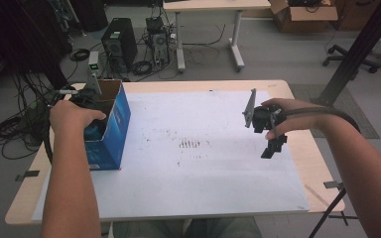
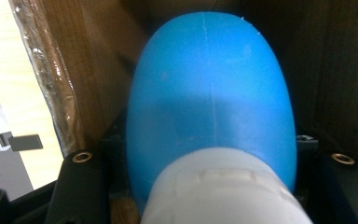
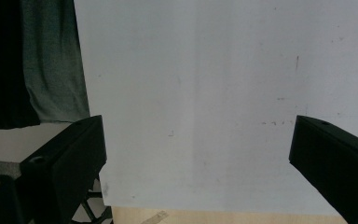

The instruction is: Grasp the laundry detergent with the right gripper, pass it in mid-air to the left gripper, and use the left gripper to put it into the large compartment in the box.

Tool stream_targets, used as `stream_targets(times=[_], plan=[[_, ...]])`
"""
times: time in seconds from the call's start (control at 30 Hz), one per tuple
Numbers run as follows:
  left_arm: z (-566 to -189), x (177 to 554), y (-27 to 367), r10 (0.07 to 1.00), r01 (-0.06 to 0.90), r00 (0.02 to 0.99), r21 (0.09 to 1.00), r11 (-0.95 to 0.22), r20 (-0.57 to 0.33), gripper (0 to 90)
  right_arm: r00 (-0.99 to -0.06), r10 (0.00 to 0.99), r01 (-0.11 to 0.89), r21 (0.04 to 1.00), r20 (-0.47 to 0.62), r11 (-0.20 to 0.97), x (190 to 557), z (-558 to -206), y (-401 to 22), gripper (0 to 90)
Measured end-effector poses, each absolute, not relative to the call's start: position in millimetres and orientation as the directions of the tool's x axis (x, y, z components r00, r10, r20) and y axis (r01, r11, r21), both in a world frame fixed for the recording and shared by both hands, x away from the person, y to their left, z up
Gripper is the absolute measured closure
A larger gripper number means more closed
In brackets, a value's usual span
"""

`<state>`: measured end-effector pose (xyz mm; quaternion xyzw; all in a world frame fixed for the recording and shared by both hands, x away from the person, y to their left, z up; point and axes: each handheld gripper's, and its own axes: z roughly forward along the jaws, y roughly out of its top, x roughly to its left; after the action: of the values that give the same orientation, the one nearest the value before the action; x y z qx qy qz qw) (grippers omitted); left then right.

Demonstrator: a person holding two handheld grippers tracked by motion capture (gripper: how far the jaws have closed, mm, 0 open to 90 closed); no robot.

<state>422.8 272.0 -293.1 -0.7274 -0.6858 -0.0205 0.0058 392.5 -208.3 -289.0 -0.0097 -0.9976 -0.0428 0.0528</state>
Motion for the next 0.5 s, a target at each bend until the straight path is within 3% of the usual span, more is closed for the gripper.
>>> stream_targets(times=[0.5], plan=[[-293.4, 423.3, 271.8, 0.997, 0.998, 0.062, 0.019, -0.063, 0.037, 37.9, -0.994, 0.024, 0.033, 0.079, 0.104, 0.996, 392.5, -289.5, -208.6, 3.7]])
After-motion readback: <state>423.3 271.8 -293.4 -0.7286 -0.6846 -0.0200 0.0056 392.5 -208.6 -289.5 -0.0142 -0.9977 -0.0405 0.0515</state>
